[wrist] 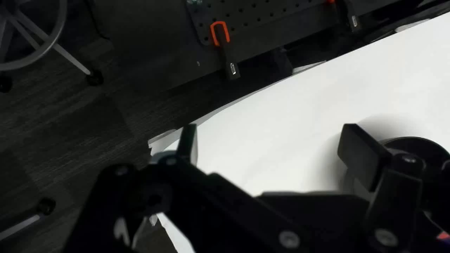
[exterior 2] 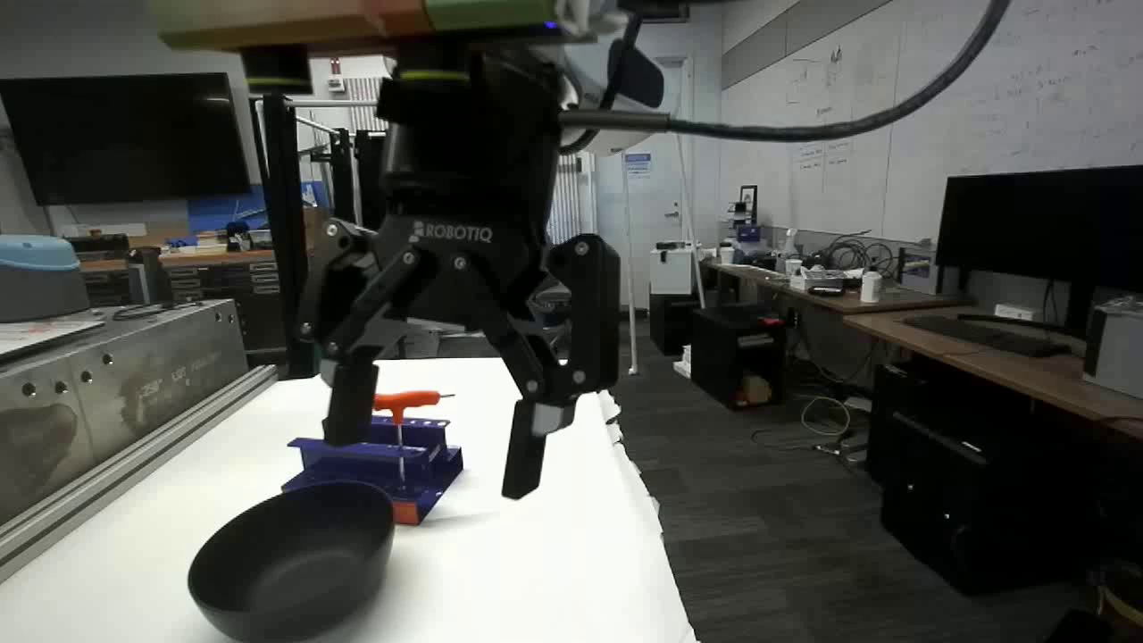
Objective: Pick up the orange object tool and put it in the bowl
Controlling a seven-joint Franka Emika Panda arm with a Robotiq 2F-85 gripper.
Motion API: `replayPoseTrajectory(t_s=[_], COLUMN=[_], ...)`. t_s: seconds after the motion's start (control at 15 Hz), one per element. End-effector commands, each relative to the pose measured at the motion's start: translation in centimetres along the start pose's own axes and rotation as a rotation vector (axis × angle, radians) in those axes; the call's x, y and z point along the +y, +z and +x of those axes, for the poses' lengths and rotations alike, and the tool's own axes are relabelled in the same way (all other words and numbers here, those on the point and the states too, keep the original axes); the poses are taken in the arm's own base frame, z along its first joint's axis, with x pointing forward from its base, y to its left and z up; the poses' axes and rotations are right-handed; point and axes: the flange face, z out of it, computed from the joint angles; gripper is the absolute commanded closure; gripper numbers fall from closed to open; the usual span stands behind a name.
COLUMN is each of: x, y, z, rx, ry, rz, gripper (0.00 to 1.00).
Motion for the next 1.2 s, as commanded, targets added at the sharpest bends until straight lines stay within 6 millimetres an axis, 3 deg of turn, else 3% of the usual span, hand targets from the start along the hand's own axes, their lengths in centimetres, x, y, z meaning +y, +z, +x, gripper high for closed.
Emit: replayPoseTrajectory(t_s=[0.0,0.33,0.53,0.73,1.13], x=[0.0,0.0,-4.4,-10.7,-21.8], y=[-0.2,-0.7,-0.5,0.2,2.7], z=[0.0,0.0,2.3,5.3,11.8], rx=[0.003,0.013,-0.009,-0.025,0.034], ry=[0.0,0.001,-0.033,-0.063,0.101], rz=[0.0,-0.001,0.005,0.009,0.004], gripper=[0.0,0.0,0.0,0.0,0.0])
